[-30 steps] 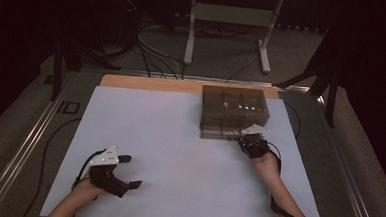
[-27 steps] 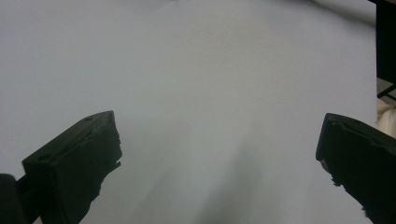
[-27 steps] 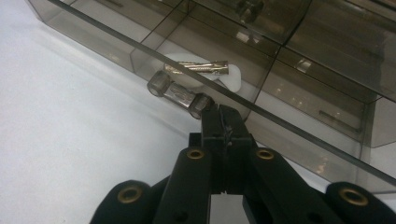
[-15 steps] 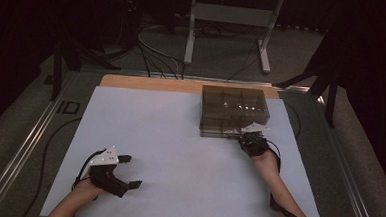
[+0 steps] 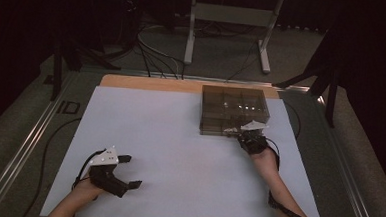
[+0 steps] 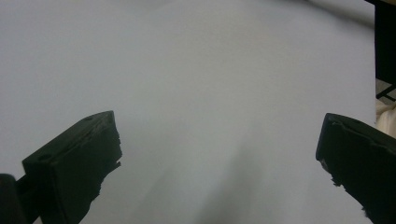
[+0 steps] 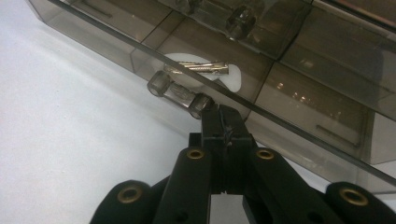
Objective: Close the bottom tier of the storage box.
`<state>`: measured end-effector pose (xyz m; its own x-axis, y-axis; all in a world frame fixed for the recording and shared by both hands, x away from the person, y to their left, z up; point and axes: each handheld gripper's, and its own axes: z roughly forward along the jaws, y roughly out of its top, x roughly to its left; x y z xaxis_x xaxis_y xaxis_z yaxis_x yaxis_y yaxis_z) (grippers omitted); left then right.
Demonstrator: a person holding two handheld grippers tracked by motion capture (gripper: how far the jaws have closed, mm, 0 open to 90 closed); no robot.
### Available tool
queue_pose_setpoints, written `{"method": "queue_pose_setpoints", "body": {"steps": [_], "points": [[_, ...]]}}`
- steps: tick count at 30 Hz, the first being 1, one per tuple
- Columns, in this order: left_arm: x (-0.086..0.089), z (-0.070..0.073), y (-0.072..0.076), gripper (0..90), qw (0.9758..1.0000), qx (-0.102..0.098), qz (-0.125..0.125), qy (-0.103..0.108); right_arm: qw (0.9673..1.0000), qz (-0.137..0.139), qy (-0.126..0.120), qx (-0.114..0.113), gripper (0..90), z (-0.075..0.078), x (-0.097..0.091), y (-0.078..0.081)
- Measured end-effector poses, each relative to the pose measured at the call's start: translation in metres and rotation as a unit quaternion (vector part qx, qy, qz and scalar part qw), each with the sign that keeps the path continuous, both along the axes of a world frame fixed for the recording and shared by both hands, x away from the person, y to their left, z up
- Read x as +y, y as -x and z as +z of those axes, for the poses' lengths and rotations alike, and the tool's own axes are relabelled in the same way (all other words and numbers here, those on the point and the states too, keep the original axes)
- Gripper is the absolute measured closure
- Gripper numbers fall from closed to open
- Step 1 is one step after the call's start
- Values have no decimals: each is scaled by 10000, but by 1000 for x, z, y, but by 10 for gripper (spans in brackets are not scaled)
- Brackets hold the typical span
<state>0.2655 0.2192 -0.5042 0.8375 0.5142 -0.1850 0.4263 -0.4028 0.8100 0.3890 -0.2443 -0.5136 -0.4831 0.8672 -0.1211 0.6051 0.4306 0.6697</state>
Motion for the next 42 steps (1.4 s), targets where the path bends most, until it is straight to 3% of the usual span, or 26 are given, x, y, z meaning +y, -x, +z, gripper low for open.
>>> {"method": "queue_pose_setpoints", "body": {"steps": [42], "points": [[0,-1,0,0,10000,15,13,12,9998,-86,106,-152,900,-2,4,-20]]}}
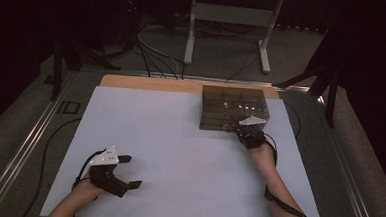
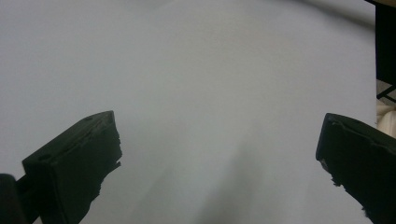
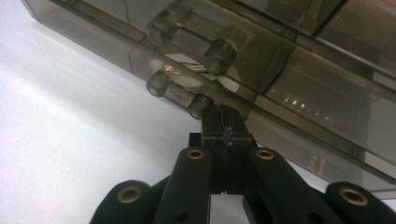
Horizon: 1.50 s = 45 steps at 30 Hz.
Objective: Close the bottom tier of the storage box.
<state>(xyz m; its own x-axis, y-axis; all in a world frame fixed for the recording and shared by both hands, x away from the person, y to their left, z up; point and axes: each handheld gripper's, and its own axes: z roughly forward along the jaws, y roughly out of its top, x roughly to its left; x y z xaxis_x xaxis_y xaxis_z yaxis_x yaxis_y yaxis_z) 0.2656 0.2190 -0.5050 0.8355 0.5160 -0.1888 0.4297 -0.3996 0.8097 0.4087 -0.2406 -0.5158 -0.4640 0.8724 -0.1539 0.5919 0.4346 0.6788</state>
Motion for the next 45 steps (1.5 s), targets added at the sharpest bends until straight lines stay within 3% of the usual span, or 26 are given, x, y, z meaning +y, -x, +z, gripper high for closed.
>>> {"method": "queue_pose_setpoints", "body": {"steps": [15,29,35,41,45], "points": [[0,-1,-1,0,10000,21,0,19,10000,3,27,19,900,0,1,-4],[0,-1,-1,0,10000,23,-4,7,9997,100,205,5,900,1,2,-4],[0,-1,-1,0,10000,23,14,18,9997,34,248,74,900,2,3,-3],[0,-1,-1,0,10000,24,5,13,9997,-76,239,-48,900,4,3,3],[0,0,-1,0,10000,16,0,1,9997,-118,205,6,845,5,0,5]]}}
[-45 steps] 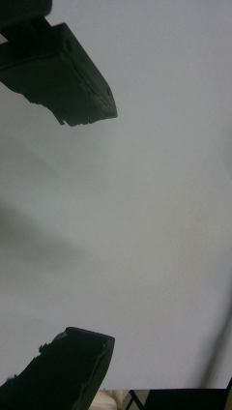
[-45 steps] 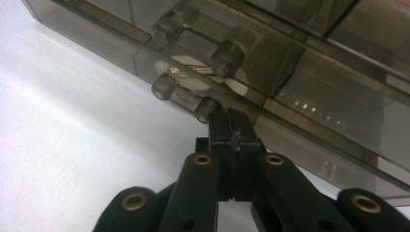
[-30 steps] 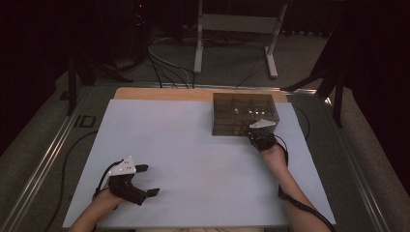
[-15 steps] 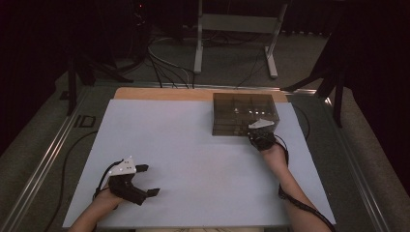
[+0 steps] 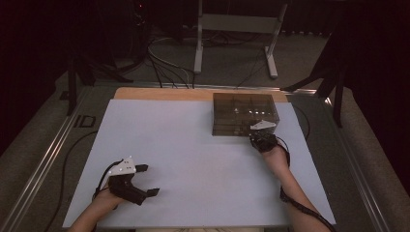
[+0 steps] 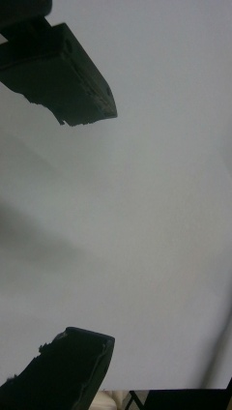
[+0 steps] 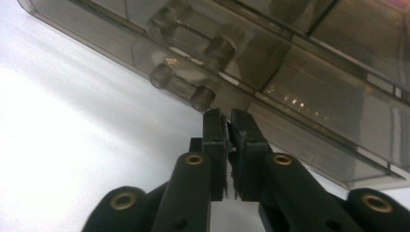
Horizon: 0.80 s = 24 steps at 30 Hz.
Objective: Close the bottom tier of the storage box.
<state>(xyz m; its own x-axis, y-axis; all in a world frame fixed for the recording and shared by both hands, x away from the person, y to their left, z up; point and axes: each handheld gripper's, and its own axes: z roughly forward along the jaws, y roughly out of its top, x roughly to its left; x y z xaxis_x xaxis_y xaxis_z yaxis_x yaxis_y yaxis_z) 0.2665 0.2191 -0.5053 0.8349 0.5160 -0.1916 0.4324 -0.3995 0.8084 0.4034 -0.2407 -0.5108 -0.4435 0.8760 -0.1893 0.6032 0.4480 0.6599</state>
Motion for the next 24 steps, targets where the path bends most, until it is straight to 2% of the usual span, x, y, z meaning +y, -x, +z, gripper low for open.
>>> {"method": "queue_pose_setpoints", "body": {"steps": [7,11,15,20,24], "points": [[0,0,0,0,10000,-12,-5,0,9997,76,-154,189,740,-1,-3,5],[0,0,0,0,10000,-12,-12,8,9995,126,-204,216,676,-1,-3,6],[0,0,0,0,10000,-4,-8,1,9991,182,-266,277,590,0,-2,7],[0,0,0,0,10000,-18,-21,5,9981,293,-364,408,413,3,1,8],[1,1,0,0,10000,-15,-15,23,9976,276,-453,449,349,4,2,8]]}}
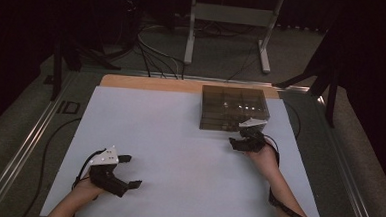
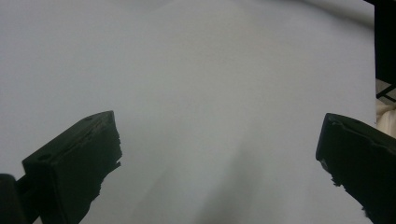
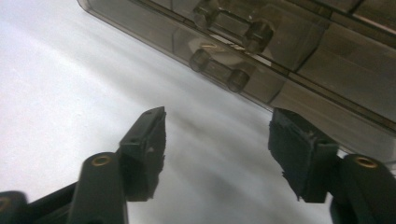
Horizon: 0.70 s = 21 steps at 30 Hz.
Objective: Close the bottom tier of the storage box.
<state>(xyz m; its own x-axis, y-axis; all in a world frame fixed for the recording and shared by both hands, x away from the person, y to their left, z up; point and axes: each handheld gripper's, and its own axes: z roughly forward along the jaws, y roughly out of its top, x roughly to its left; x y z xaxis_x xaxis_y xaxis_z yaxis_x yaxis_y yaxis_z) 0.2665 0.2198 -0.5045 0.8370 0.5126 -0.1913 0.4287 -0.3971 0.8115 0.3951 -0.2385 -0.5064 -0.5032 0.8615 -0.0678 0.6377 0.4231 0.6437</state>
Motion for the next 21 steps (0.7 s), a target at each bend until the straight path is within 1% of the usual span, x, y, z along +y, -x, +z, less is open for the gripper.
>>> {"method": "queue_pose_setpoints", "body": {"steps": [4,7,10,12,15,18,21], "points": [[0,0,0,0,10000,-2,-5,-3,10000,-9,6,-2,299,1,3,1],[0,0,0,0,10000,-3,-10,0,9999,-9,106,-38,262,2,6,2],[0,0,0,0,10000,0,-11,2,9999,25,113,-12,206,3,9,2],[0,0,0,0,10000,-2,-8,10,10000,54,66,27,183,4,10,2],[0,0,0,0,10000,-2,-3,12,9999,122,-67,96,113,5,11,2],[0,1,0,0,10000,-7,3,22,9999,148,-61,52,109,6,12,3],[0,1,-1,0,10000,-9,4,19,9999,97,-116,-61,105,8,12,4]]}}
